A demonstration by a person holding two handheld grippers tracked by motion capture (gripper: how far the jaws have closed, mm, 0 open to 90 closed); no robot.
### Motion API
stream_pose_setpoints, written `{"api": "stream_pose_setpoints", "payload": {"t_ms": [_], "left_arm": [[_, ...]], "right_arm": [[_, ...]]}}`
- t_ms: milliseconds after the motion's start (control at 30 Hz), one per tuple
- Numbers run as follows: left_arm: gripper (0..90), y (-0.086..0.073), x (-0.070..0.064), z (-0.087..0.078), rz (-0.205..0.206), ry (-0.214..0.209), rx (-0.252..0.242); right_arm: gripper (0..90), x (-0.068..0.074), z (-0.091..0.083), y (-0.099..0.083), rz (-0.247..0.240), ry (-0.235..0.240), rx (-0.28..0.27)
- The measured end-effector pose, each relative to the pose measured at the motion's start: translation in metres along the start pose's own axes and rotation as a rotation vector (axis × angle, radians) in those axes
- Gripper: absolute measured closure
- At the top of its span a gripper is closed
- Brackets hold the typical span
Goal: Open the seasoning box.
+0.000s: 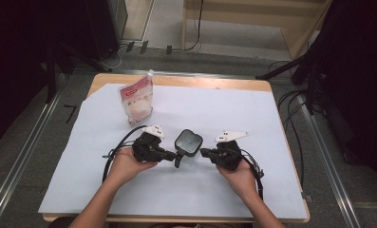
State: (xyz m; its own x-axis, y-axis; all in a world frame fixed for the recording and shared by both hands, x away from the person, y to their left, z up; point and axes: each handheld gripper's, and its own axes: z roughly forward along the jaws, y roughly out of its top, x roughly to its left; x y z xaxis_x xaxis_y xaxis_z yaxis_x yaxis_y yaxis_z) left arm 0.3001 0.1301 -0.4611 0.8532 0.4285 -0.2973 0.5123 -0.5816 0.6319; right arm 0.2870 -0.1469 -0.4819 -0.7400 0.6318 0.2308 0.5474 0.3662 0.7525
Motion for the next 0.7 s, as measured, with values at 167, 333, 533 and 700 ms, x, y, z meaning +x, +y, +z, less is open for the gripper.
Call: {"api": "stream_pose_setpoints", "payload": {"t_ms": [167, 333, 533, 700], "left_arm": [[90.0, 0.001, -0.003, 0.002, -0.007, 0.012, -0.006], [90.0, 0.003, -0.007, 0.004, 0.000, 0.020, -0.001], [90.0, 0.005, -0.012, 0.008, 0.006, 0.022, -0.005], [90.0, 0.007, -0.016, 0.012, 0.017, 0.023, -0.005]], "right_arm": [[90.0, 0.000, 0.001, 0.001, 0.003, -0.006, 0.001], [90.0, 0.000, 0.003, 0.001, 0.003, -0.018, -0.003], [90.0, 0.000, 0.006, 0.003, 0.012, -0.042, -0.016], [90.0, 0.000, 0.008, 0.005, 0.024, -0.050, -0.026]]}}
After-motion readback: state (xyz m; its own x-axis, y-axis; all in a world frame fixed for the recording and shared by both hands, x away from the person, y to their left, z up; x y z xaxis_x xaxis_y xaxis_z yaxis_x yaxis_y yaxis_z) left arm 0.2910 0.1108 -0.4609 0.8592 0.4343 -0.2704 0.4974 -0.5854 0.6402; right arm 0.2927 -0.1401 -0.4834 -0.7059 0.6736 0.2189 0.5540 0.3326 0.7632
